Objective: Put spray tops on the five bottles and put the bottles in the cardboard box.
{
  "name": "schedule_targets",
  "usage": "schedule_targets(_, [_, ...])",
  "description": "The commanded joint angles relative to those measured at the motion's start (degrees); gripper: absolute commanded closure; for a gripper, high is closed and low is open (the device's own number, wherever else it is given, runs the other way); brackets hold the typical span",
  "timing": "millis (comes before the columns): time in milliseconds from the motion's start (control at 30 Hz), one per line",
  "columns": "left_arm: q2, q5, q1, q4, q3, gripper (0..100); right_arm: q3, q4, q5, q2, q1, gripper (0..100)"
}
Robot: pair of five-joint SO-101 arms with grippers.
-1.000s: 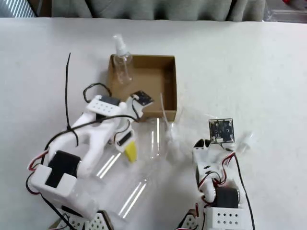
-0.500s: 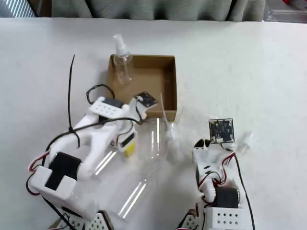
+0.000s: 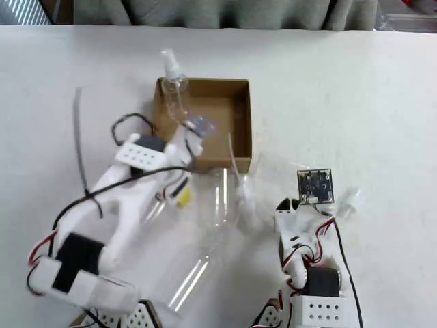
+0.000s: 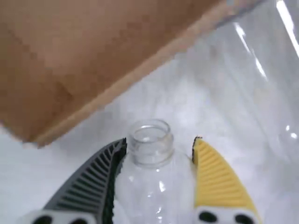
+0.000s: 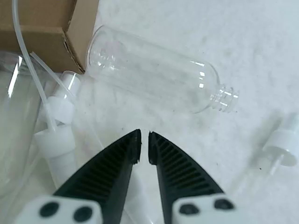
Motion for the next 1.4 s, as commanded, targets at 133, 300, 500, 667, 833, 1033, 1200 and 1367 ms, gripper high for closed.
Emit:
schedule_targets(133, [-7.9,4.2,-4.4,-5.1,0.7,98,0.5,0.0,0.6,-0.4,-0.1,98.1])
schedule_targets(300, [-15.0,4.2,-4.6,-6.9,4.3,98,0.5,-1.5,0.6,-0.5,1.7,98.2])
schedule_targets(500, [-30.2,4.3,-5.3,-10.4,12.8,98,0.5,-6.9,0.7,-0.5,4.9,98.1])
schedule_targets(667, [-42.8,4.4,-7.9,-15.3,20.7,98,0.4,-8.7,6.2,-0.5,8.0,98.1])
schedule_targets(833, [-50.8,10.7,-8.0,-16.8,25.4,98,-3.3,-9.7,10.1,-0.4,18.9,98.3])
schedule_targets(1033, [-52.7,13.5,-10.7,-17.1,26.2,98,-18.7,-0.6,13.2,0.2,28.8,98.2])
schedule_targets(1200, [-52.7,13.5,-13.3,-18.7,26.3,98,-27.5,0.8,12.3,12.6,28.8,98.1])
schedule_targets(1367, [-52.7,13.5,-13.5,-18.7,26.5,98,-40.9,0.8,11.5,40.7,29.1,98.1])
